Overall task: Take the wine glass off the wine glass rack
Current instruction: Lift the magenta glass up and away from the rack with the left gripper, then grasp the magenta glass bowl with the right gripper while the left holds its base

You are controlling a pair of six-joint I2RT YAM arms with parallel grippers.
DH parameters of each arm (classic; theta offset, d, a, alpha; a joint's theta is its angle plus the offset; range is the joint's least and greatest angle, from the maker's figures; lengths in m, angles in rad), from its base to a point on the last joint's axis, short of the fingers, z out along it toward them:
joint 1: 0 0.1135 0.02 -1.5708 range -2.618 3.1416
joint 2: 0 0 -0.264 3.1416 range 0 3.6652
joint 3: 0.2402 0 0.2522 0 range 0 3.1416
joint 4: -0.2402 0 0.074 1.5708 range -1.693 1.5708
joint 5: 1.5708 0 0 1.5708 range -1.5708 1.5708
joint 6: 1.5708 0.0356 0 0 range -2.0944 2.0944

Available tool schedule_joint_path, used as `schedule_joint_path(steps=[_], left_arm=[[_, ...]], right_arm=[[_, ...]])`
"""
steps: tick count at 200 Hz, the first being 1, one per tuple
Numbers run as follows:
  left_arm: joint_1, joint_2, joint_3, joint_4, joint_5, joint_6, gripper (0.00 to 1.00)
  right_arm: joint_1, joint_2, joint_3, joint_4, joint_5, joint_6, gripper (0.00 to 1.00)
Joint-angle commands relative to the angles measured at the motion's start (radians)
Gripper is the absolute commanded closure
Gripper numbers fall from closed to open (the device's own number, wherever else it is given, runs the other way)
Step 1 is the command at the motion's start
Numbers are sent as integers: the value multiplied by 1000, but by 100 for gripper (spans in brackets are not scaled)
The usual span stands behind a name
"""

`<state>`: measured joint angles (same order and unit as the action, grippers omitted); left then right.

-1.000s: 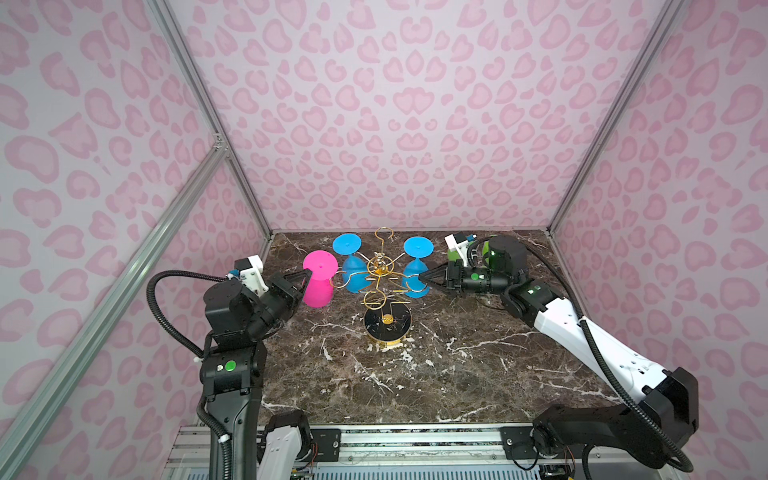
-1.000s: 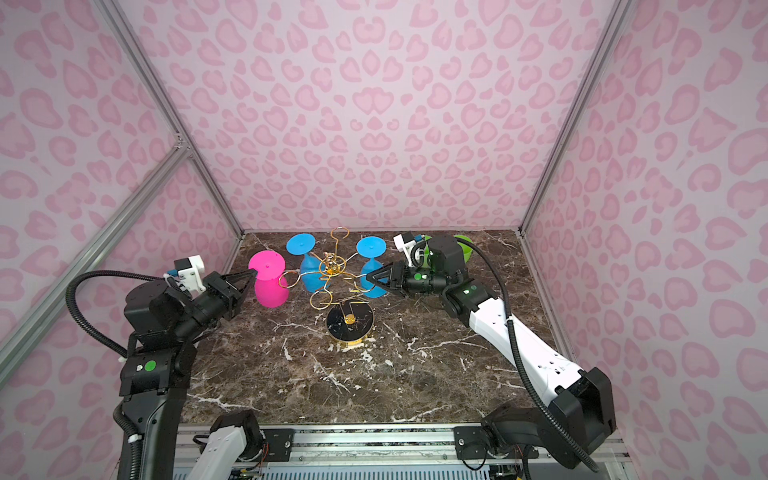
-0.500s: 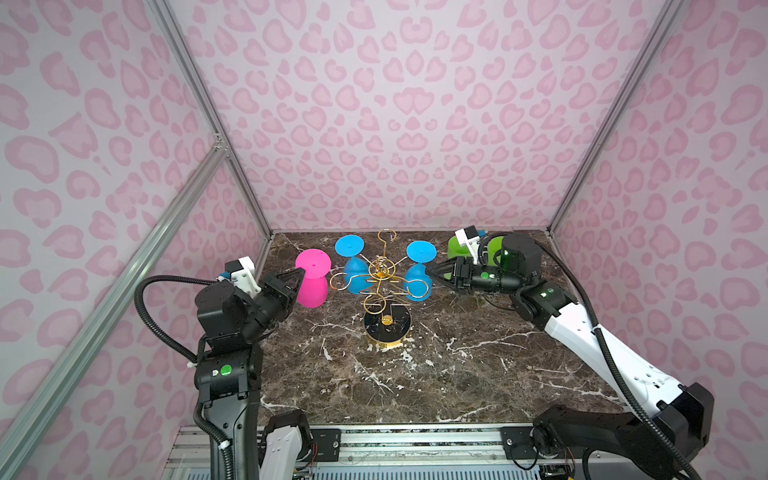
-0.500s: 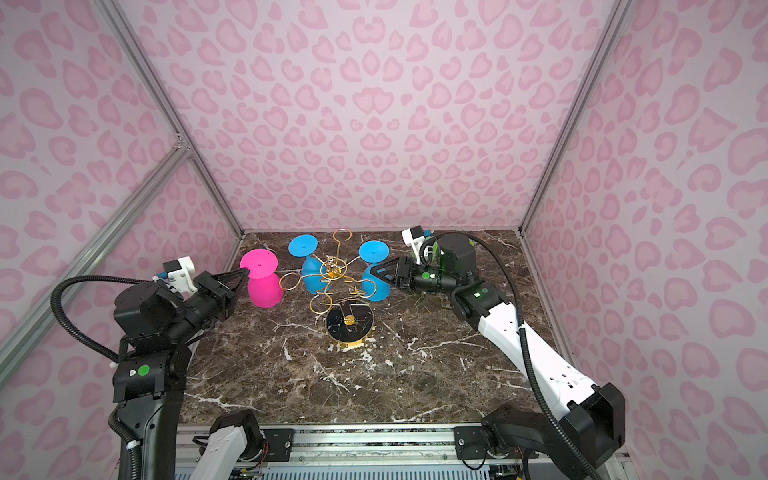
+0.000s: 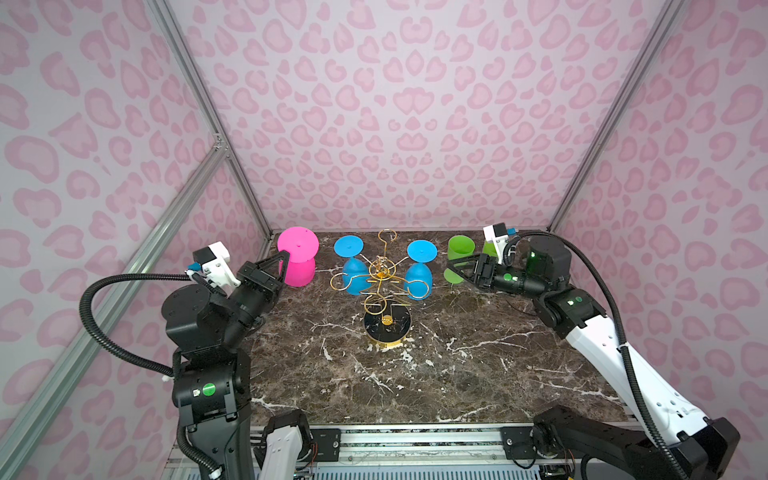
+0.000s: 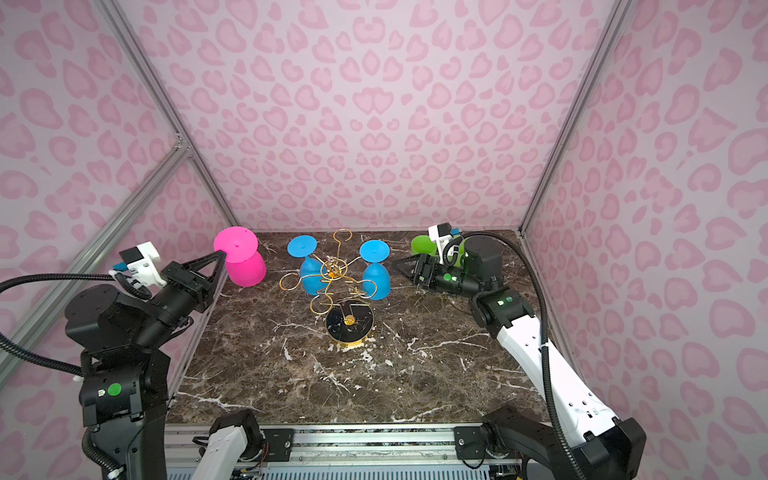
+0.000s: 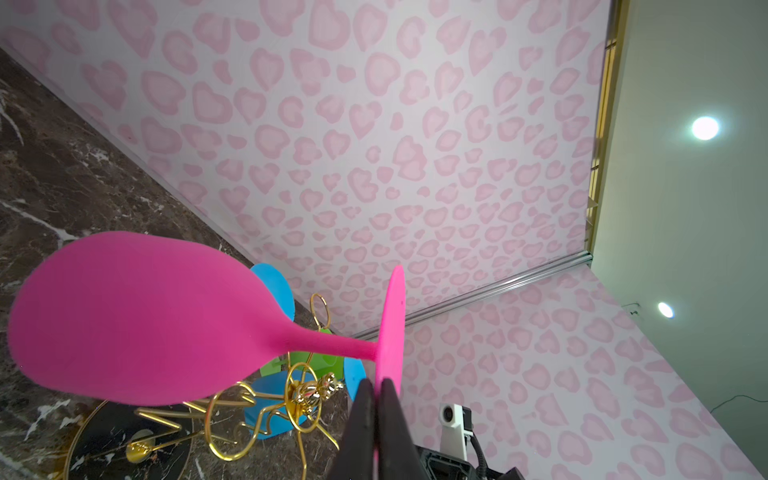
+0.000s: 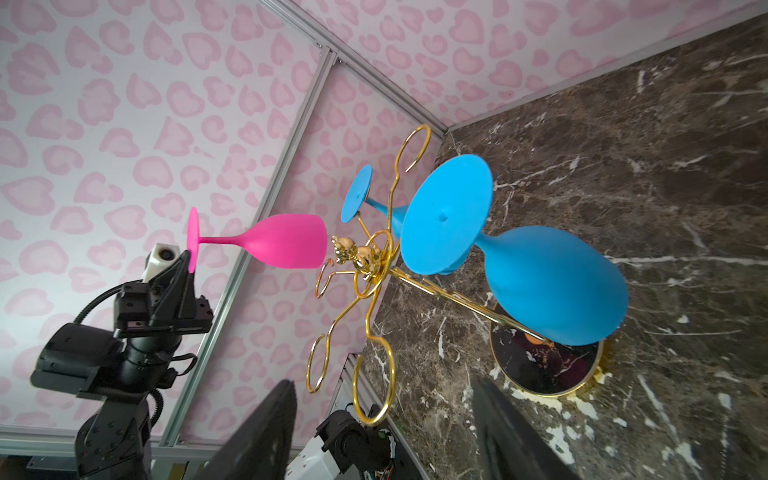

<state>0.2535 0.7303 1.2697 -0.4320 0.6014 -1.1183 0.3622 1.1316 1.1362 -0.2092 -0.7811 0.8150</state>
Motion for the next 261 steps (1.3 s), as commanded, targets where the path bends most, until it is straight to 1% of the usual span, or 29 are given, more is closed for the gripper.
schedule_joint_path(steps=[1,16,20,32,49,86,100,118,132,156,180,191,217,228,261], left_arm=[[1,8,54,56,-3,-17,96],[1,16,69,73,5,-35,96],[1,19,103,76,7,-38,96],[2,28,125,90,11,-51,96],[1,42,135,138,28,-90,96],[1,86,114,330,88,-236,96],[1,104,117,398,105,-288,96],[1,137,161,404,116,-296,96],[0,162,182,441,130,-321,96],[-11,207,186,523,142,-382,96],[-48,258,207,549,138,-382,96],[-69,290,225,569,142,-383,96],[-129,363,252,631,148,-407,96],[-146,387,255,677,147,-427,96],[-216,446,287,706,135,-434,96]], right_arm=[[-27,-17,10,-33,19,-59,30],[-48,-30,15,-46,20,-73,29],[-55,-34,16,-48,20,-76,29],[-71,-40,22,-50,16,-85,29],[-92,-50,41,-61,24,-114,28],[-98,-71,117,-106,125,-282,26],[-98,-77,131,-77,147,-324,24],[-98,-72,141,-11,142,-365,20],[-94,-56,158,34,128,-399,18],[-61,-30,186,100,148,-486,14],[0,23,264,78,206,-621,11],[28,54,305,63,236,-669,10],[97,107,341,103,297,-744,9],[122,134,402,98,312,-780,9],[210,194,467,132,359,-926,10]])
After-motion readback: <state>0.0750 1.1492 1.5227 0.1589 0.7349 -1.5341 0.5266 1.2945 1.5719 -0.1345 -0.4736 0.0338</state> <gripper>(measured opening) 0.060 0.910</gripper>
